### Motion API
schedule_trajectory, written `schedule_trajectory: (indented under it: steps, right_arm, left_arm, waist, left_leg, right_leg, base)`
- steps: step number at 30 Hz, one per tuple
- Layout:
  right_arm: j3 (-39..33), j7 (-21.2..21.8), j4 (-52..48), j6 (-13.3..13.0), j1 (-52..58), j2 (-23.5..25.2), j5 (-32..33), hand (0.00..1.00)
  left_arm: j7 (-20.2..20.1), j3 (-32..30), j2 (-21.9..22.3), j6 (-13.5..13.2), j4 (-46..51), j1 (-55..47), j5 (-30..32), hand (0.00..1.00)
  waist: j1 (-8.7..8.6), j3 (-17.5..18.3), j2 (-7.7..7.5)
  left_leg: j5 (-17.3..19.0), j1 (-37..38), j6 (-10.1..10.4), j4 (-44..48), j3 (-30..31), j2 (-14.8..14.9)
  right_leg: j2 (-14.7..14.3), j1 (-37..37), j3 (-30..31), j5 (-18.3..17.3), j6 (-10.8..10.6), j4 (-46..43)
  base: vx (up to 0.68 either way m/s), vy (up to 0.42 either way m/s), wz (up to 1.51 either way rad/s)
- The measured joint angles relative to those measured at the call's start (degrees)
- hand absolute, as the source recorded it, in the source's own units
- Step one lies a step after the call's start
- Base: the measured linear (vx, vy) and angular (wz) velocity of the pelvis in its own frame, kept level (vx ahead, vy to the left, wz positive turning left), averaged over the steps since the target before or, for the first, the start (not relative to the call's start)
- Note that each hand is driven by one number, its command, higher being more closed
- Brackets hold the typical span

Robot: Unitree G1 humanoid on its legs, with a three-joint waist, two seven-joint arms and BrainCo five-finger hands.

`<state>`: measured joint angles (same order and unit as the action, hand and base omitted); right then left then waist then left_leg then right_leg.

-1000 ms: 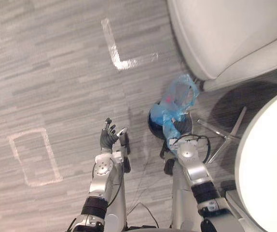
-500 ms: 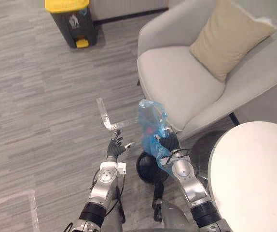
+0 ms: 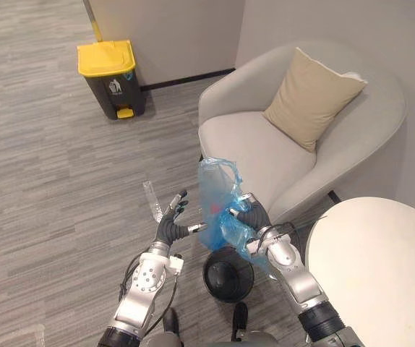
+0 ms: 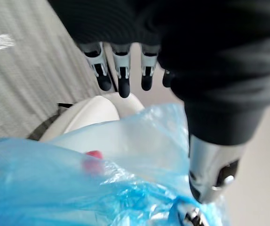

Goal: Gather rubbish on tea table into small bin, then transfer packed bag to large trash can.

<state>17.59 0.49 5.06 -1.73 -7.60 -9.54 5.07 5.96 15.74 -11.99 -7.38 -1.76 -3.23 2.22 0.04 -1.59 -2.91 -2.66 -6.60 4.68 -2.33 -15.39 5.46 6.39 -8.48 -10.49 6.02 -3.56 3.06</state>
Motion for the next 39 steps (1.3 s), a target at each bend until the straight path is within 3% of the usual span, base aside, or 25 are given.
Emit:
schedule_trajectory:
  steps: [7, 17, 30, 31, 39]
  right_arm:
    - [2.5, 2.0, -4.8, -0.6, -0.9, -1.9, 3.0, 1.00]
    - [6.3, 4.1, -6.5, -0.6, -3.9, -2.5, 11.1, 1.00]
    - [13.6, 6.3, -7.5, -0.5, -5.4, -2.9, 20.0, 1.00]
    - [14.0, 6.3, -7.8, -0.5, -5.4, -2.9, 20.2, 1.00]
    - [17.1, 6.3, -8.8, -0.5, -5.4, -2.8, 25.2, 1.00]
  left_arm:
    - [-1.6, 2.0, -0.9, -0.8, 0.0, 0.4, 1.2, 0.00]
    - [-1.5, 4.7, -2.2, -0.8, -0.3, 3.6, 9.5, 0.00]
    - [3.2, 6.6, -0.2, -0.5, -6.2, 7.1, 20.3, 0.00]
    - [3.5, 6.7, 0.0, -0.5, -6.2, 7.1, 20.4, 1.00]
    - [5.2, 6.8, 2.2, -0.5, -8.7, 8.7, 19.4, 1.00]
  waist:
    - [-0.18, 0.8, 0.18]
    - [-1.06, 2.4, 0.35]
    - [-1.53, 2.7, 0.40]
    - [-1.54, 2.7, 0.39]
    - [-1.56, 2.7, 0.39]
  left_leg:
    - [-0.8, 2.1, 0.2, -2.2, -1.0, -0.1]
    - [-0.9, 2.9, 0.2, -2.9, -1.6, -0.5]
    - [-1.0, 3.6, 0.2, -3.5, -2.1, -0.6]
    - [-1.0, 3.5, 0.2, -3.5, -2.1, -0.6]
    - [-1.0, 3.5, 0.2, -3.5, -1.9, -0.6]
  right_leg:
    - [-0.4, 0.5, 1.3, 0.3, 0.1, 0.4]
    - [-0.7, 0.7, 2.4, 1.0, 0.3, 1.3]
    - [-0.8, 0.6, 3.5, 1.2, 0.2, 1.3]
    - [-0.8, 0.5, 3.5, 1.2, 0.2, 1.4]
    - [-0.8, 0.5, 3.5, 1.2, 0.2, 1.4]
  base:
    - [0.01, 0.005, -0.11]
    - [0.01, -0.004, -0.06]
    - [0.00, -0.002, -0.03]
    - [0.00, 0.000, 0.00]
    - [0.00, 0.000, 0.00]
